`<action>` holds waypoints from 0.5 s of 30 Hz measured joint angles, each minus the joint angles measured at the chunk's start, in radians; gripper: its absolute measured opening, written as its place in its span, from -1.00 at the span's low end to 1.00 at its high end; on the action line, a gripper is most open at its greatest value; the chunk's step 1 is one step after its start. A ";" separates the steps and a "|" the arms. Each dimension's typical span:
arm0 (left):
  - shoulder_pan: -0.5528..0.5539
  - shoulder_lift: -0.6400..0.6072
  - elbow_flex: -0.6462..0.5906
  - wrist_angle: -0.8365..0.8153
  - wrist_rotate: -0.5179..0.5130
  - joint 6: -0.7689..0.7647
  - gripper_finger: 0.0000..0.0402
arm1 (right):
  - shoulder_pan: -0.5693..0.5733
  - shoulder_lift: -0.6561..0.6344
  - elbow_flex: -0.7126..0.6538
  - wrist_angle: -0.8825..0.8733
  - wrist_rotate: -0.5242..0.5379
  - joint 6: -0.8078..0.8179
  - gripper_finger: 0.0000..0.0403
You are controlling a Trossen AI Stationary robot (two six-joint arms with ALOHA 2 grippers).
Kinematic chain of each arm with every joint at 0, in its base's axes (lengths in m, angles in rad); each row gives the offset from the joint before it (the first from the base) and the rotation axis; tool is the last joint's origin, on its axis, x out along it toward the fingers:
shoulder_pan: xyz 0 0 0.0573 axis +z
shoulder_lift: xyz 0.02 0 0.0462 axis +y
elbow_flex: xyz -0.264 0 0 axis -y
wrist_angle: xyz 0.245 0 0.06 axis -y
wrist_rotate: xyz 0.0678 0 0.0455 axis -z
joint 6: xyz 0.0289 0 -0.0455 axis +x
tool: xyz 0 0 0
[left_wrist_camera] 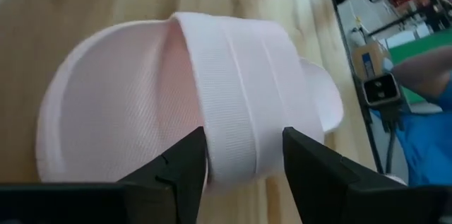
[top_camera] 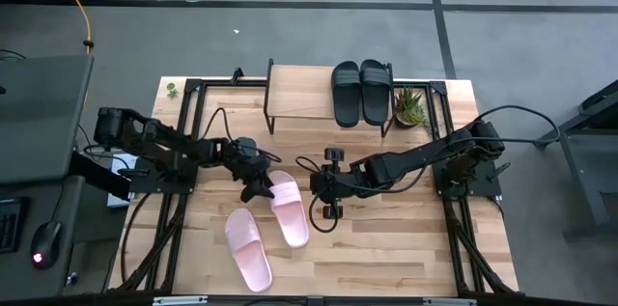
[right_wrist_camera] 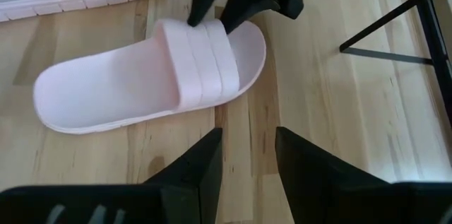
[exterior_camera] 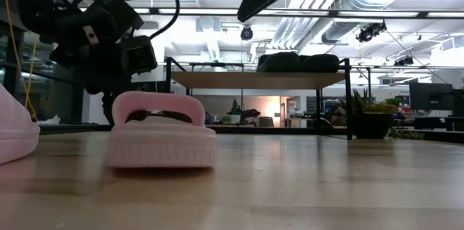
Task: Pick and place slides into the shelf
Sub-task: Put the right pink slipper on the shelf
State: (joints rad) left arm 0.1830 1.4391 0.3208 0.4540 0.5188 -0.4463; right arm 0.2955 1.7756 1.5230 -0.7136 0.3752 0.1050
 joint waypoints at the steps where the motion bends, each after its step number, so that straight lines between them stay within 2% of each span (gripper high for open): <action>1: -0.005 0.000 0.002 -0.003 0.005 0.002 -0.21 | 0.000 0.000 0.000 0.000 0.000 0.000 -0.39; 5: -0.009 0.000 0.018 -0.008 0.013 0.005 -0.39 | 0.000 0.000 0.000 0.000 0.000 0.000 -0.39; 13: -0.007 0.000 0.037 -0.009 0.027 0.031 -0.90 | 0.000 0.000 0.000 0.000 0.000 -0.001 -0.39; 15: -0.007 0.000 0.038 -0.007 0.027 0.040 -0.96 | 0.000 0.000 0.000 0.000 0.000 -0.001 -0.39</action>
State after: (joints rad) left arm 0.1764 1.4391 0.3584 0.4473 0.5457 -0.4065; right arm 0.2951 1.7756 1.5230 -0.7136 0.3756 0.1043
